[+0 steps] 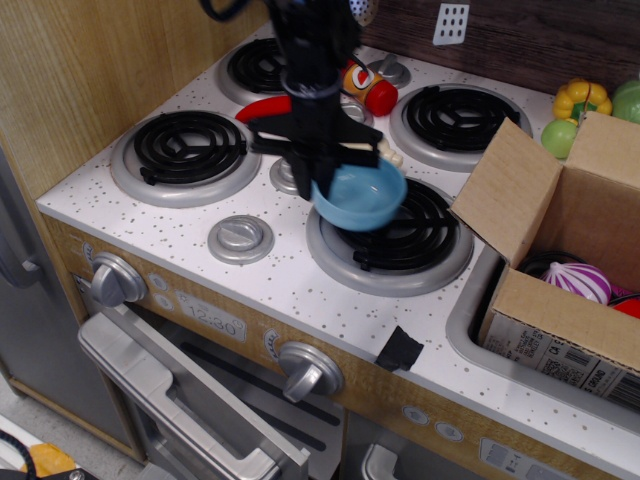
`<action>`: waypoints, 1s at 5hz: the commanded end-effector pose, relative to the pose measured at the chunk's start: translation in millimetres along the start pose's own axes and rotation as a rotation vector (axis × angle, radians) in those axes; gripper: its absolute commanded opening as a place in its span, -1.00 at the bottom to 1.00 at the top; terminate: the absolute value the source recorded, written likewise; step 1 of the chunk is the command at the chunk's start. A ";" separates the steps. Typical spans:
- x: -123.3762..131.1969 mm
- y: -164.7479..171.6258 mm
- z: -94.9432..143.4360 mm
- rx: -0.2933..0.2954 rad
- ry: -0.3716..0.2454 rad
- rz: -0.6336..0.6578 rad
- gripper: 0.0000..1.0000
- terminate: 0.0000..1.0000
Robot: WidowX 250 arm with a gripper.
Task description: Pick up bowl and put in small4fbox
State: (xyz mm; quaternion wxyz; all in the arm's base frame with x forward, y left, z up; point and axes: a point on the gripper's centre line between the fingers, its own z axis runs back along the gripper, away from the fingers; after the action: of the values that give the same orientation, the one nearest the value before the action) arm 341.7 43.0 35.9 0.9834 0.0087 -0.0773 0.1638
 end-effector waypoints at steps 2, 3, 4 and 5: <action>-16.0 8.4 112.5 0.082 0.016 0.120 -1.00 -1.00; -28.7 -33.4 114.9 0.030 0.045 0.206 -1.00 -1.00; -34.7 -75.1 119.6 0.031 0.072 0.271 -1.00 -1.00; -40.1 -106.2 123.3 0.042 0.066 0.406 -1.00 -1.00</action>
State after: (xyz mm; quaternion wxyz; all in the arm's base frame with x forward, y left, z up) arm 314.7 -82.5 134.5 0.9238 0.0299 -0.0280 0.3808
